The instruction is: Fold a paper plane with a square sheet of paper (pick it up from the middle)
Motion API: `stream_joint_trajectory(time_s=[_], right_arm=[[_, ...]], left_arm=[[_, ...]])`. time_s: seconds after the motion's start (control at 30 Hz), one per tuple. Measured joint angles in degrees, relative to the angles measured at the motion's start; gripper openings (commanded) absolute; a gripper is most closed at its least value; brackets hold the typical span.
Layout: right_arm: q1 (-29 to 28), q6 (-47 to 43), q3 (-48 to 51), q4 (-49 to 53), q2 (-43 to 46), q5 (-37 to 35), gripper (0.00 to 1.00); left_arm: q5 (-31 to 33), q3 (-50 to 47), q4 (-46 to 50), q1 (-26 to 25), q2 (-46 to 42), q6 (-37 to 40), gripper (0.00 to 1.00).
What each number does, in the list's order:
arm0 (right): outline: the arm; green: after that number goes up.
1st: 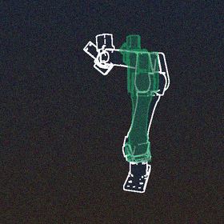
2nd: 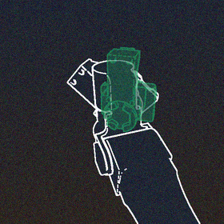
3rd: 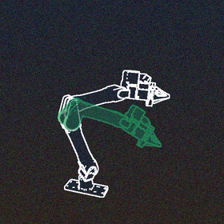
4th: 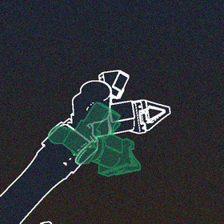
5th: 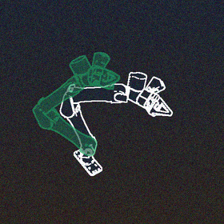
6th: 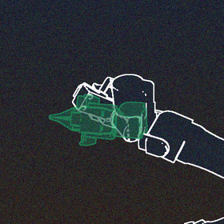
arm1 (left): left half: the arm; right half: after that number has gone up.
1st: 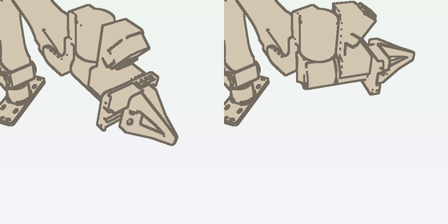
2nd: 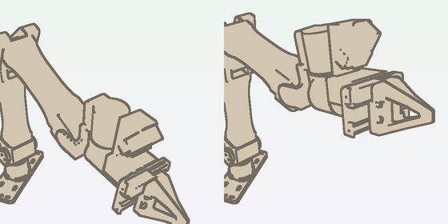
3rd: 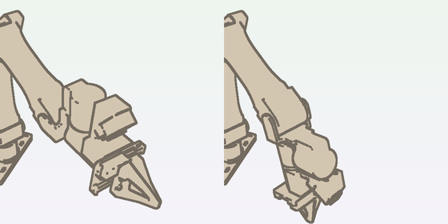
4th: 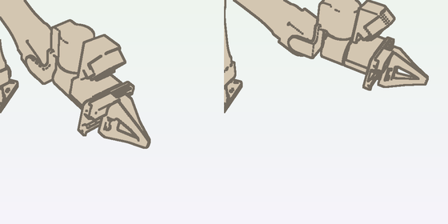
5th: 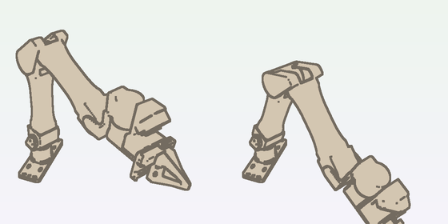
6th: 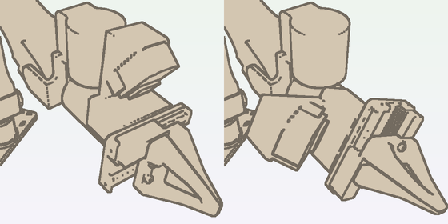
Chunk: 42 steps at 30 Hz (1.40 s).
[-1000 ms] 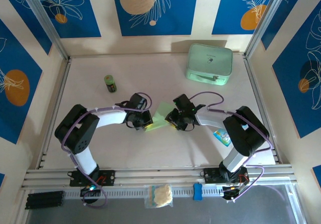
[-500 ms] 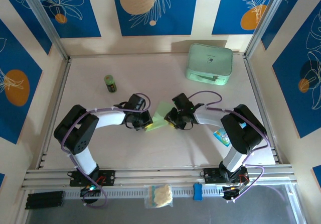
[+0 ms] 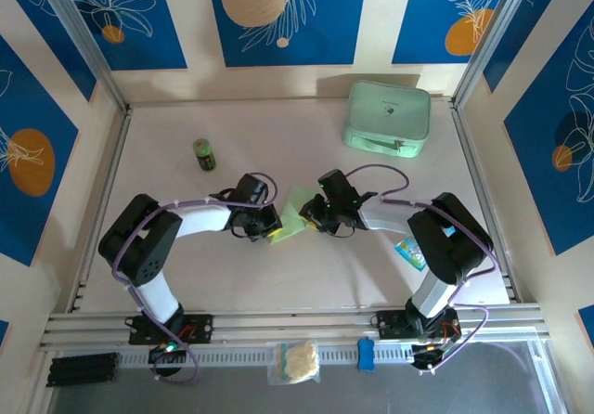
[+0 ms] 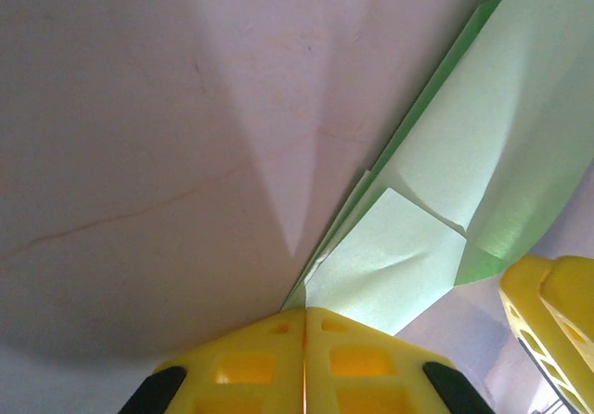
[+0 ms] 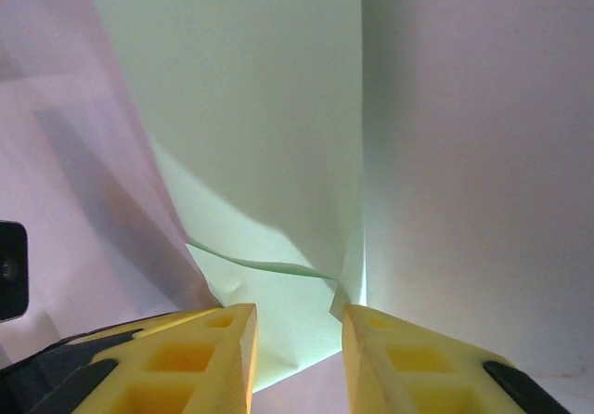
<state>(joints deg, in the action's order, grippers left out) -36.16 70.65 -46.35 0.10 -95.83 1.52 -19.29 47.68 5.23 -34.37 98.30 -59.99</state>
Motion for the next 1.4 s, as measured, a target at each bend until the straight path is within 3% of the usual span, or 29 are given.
stream_joint_trajectory(time_s=[0.33,1.07,1.4], right_arm=[[0.00,-0.31,1.49,5.14,3.85,-4.76,0.30],[0.00,-2.14,-0.79,5.35,-0.48,-2.80,0.16],[-0.28,-2.27,-2.21,8.26,-1.36,-3.76,0.18]], left_arm=[[-2.08,-1.05,-1.31,1.49,0.00,0.00,0.09],[-3.08,-1.57,-2.25,1.97,0.00,-0.02,0.09],[-3.19,-2.03,-2.89,2.01,-0.17,-0.20,0.09]])
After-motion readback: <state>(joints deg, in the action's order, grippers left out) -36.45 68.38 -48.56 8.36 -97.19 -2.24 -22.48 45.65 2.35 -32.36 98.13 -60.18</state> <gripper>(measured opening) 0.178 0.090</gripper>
